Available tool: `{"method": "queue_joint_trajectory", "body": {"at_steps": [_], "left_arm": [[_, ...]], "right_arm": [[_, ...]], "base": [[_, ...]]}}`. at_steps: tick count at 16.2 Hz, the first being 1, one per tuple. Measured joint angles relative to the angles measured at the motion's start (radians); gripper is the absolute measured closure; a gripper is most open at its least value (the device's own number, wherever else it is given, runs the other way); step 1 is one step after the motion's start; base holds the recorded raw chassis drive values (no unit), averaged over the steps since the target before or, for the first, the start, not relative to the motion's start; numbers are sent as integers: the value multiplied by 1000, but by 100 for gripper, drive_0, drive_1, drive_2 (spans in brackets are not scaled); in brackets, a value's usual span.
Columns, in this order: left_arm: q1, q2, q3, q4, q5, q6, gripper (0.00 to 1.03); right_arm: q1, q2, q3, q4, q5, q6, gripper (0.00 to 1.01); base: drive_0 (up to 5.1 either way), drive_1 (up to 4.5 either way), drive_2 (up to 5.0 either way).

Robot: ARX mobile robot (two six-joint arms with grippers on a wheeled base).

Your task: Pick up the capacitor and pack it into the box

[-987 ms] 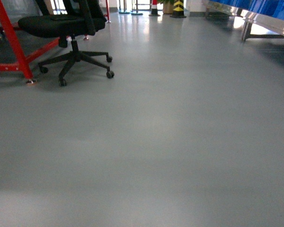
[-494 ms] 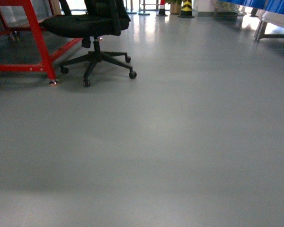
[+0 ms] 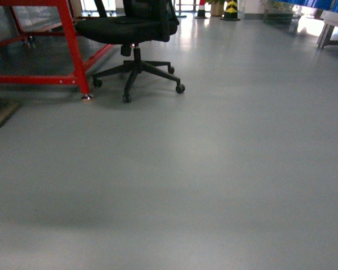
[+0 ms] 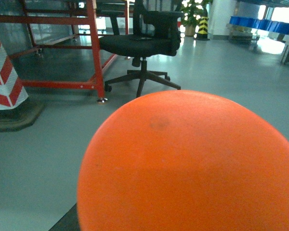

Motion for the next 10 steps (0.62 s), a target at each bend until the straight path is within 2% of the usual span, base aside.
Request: {"method": "queue_joint_trajectory", "body": {"at_steps": [10], "left_arm": [[0, 0, 0, -2, 0, 0, 59]], "right_arm": [[0, 0, 0, 0, 0, 0, 3]], "base": [[-501, 238, 238]]}}
